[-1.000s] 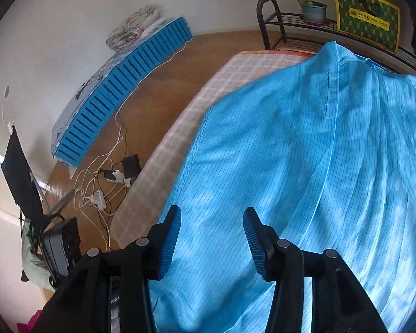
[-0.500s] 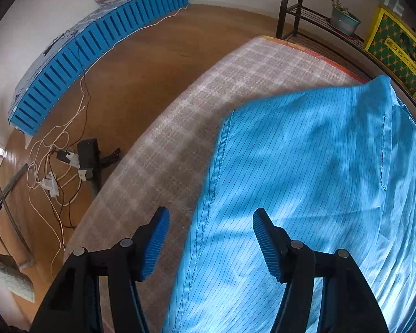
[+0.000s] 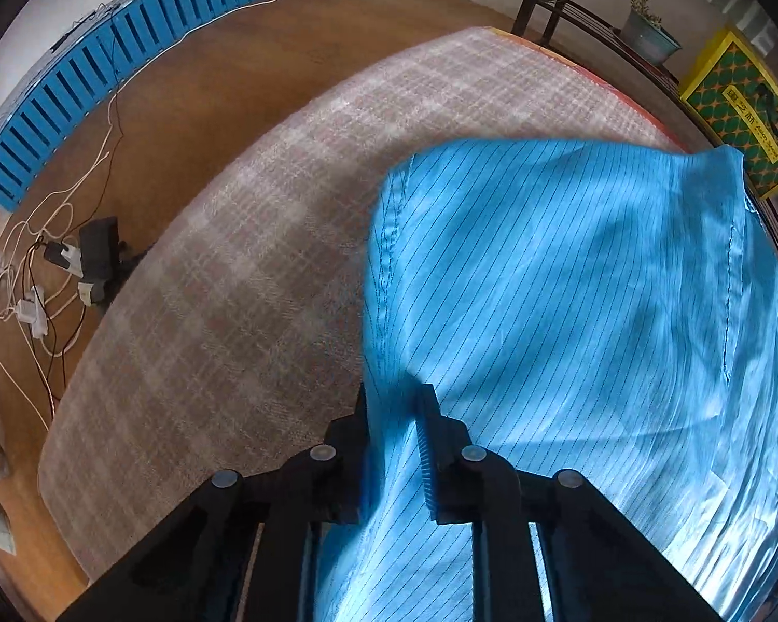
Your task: Fold large clothes
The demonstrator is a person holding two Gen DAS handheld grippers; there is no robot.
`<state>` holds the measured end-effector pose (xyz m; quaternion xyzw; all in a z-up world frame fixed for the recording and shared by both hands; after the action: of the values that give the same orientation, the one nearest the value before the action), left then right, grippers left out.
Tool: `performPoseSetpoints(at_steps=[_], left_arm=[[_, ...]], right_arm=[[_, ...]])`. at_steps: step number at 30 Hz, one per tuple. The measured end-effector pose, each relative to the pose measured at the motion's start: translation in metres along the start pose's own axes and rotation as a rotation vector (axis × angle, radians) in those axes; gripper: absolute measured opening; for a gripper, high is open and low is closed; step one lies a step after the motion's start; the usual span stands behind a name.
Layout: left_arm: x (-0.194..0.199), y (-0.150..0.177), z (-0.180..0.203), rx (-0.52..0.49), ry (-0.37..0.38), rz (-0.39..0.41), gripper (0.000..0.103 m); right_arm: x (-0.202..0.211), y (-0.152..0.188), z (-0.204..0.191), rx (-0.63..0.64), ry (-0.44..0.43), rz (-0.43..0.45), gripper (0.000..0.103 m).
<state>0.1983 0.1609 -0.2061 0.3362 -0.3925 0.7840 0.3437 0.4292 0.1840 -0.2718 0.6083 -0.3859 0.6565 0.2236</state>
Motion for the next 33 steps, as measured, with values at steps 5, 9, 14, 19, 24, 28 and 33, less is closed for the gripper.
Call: performPoseSetpoints(at_steps=[5, 9, 14, 19, 24, 28, 33], left_arm=[[0.004, 0.001, 0.022, -0.057, -0.003, 0.03, 0.0], [0.008, 0.001, 0.043, -0.106, -0.002, 0.049, 0.0], [0.012, 0.009, 0.078, -0.186, 0.001, 0.064, 0.0], [0.009, 0.022, 0.116, -0.286, -0.002, 0.056, 0.0], [-0.004, 0.039, 0.158, -0.384, -0.002, 0.026, 0.0], [-0.022, 0.06, 0.183, -0.464, -0.021, -0.016, 0.0], [-0.036, 0.078, 0.188, -0.48, 0.015, -0.125, 0.003]], right_arm=[[0.025, 0.003, 0.025, -0.101, -0.091, 0.076, 0.0], [0.051, 0.012, 0.052, -0.172, -0.183, 0.151, 0.0], [0.081, 0.029, 0.096, -0.297, -0.317, 0.242, 0.0], [0.102, 0.064, 0.154, -0.436, -0.433, 0.337, 0.0], [0.097, 0.117, 0.218, -0.618, -0.529, 0.405, 0.0], [0.065, 0.163, 0.259, -0.782, -0.584, 0.383, 0.0], [0.05, 0.173, 0.274, -0.79, -0.547, 0.357, 0.0]])
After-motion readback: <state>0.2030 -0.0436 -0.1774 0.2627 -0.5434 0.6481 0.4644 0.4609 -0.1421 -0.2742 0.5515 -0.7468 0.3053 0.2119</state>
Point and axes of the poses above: each gripper's, at about its wrist camera, not at the fingertips, and x roughly against the way its jaws point, z to its right, y to its underside, the point moved 2 cm from there along -x, roughly the way its jaws point, and after that the axes turned 6 degrees about -y, right-handed, at the moved point
